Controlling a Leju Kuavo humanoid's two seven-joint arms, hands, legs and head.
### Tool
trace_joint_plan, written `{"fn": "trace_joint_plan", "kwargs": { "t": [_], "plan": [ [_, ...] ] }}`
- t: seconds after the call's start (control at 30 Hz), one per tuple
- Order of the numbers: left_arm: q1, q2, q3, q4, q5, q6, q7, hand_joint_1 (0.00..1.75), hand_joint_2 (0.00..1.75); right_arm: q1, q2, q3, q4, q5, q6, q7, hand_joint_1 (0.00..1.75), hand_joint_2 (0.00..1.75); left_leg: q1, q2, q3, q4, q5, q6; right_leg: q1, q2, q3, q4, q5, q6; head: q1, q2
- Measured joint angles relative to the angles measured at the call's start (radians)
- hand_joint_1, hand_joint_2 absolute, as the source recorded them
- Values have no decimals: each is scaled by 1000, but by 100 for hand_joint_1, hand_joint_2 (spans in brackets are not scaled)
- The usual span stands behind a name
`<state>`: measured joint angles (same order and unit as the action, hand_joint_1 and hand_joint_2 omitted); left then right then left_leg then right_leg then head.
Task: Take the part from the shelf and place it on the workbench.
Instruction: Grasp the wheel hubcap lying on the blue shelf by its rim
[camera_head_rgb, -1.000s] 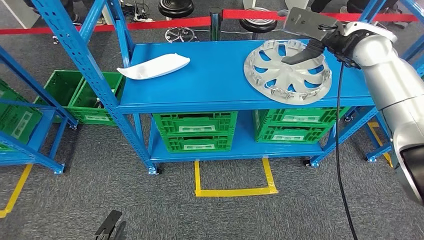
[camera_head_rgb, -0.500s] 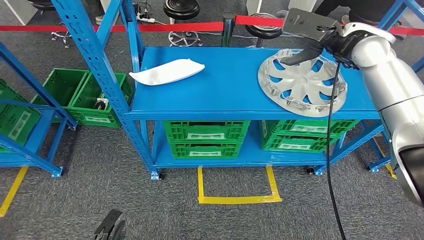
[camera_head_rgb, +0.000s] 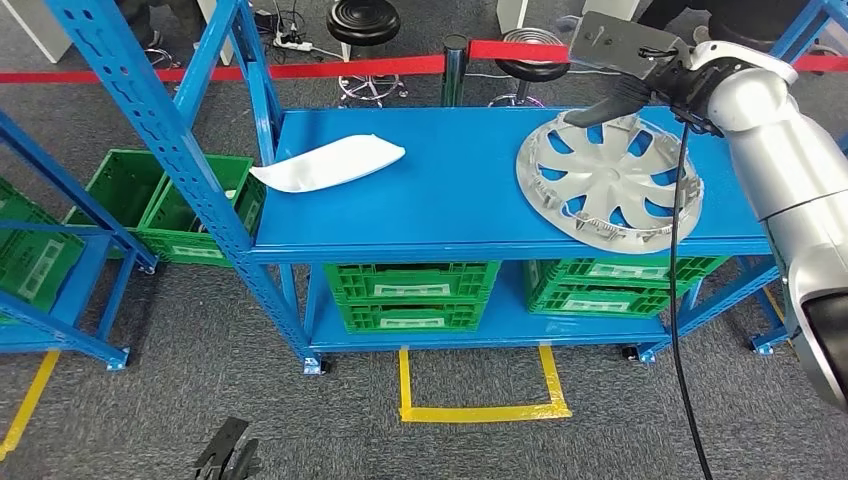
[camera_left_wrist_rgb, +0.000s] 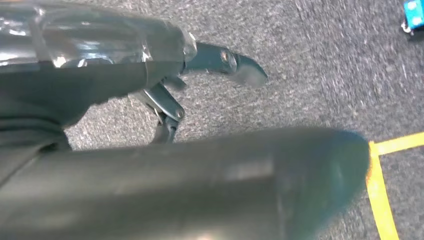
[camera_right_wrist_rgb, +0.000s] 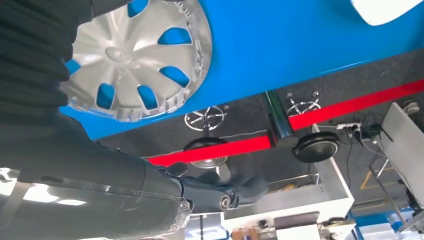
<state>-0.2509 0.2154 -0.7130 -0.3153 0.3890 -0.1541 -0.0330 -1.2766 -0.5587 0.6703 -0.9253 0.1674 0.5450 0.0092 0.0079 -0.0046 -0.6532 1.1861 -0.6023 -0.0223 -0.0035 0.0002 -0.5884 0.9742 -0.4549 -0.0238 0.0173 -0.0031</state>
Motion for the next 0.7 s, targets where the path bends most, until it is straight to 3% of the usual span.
{"fn": "trace_joint_plan", "kwargs": {
  "t": [0.07,0.1,0.17,0.2,0.23,0.3,0.37,0.43,0.53,0.57,0.6,0.63,0.7],
  "plan": [
    [2,0,0,0,0,1,7,0,0,9,4,1,1,0,2,5,0,175,8,1,-72,87,-3,-12,-6,-1,13,3,-14,6,-8,0],
    [2,0,0,0,0,2,10,0,0,12,6,2,1,0,3,8,0,175,13,2,-88,85,24,-19,-11,0,21,7,-24,12,-11,0],
    [2,0,0,0,0,3,14,0,0,12,10,1,1,0,3,12,0,175,22,9,-71,-3,115,-33,-22,-1,39,21,-50,28,-15,0],
    [2,-2,0,0,0,4,15,0,0,11,14,1,1,0,3,12,0,175,22,14,-55,-48,148,-40,-25,0,46,29,-63,37,-20,0],
    [2,-2,0,0,0,5,17,0,0,9,16,1,1,0,3,14,0,175,22,18,-37,-85,156,-40,-26,1,48,37,-73,46,-25,0],
    [1,-1,0,0,-1,5,17,0,0,7,19,1,1,0,4,14,0,175,18,20,-22,-106,135,-22,-25,3,47,43,-82,58,-27,0],
    [1,1,0,0,-1,5,12,0,0,5,19,1,2,-1,3,9,0,175,18,17,-14,-112,121,-1,-26,2,49,44,-87,64,-17,0],
    [1,2,0,0,-2,4,3,0,0,4,15,0,2,-2,3,-1,0,175,19,13,0,-116,113,14,-26,0,31,88,-109,68,-4,0],
    [3,2,0,1,-3,2,-7,0,0,9,7,1,4,-3,4,-14,0,175,15,10,22,-120,97,29,-23,0,-77,266,-158,66,17,0],
    [4,2,0,1,-3,1,-7,0,0,13,5,1,5,-3,5,-15,0,175,12,8,30,-120,90,31,-22,0,-113,307,-155,63,22,0],
    [4,2,0,1,-4,1,-7,0,0,15,4,1,6,-3,5,-15,0,175,8,7,40,-120,82,33,-20,0,-135,319,-133,57,25,0],
    [4,2,0,1,-4,1,-6,0,0,16,4,1,7,-4,6,-14,0,175,4,5,52,-120,74,33,-16,1,-140,295,-93,49,27,0],
    [3,1,1,0,-5,2,-4,0,0,14,3,1,8,-8,6,-10,0,175,-1,2,75,-123,58,33,-5,2,-118,194,0,24,26,0]
  ]
}}
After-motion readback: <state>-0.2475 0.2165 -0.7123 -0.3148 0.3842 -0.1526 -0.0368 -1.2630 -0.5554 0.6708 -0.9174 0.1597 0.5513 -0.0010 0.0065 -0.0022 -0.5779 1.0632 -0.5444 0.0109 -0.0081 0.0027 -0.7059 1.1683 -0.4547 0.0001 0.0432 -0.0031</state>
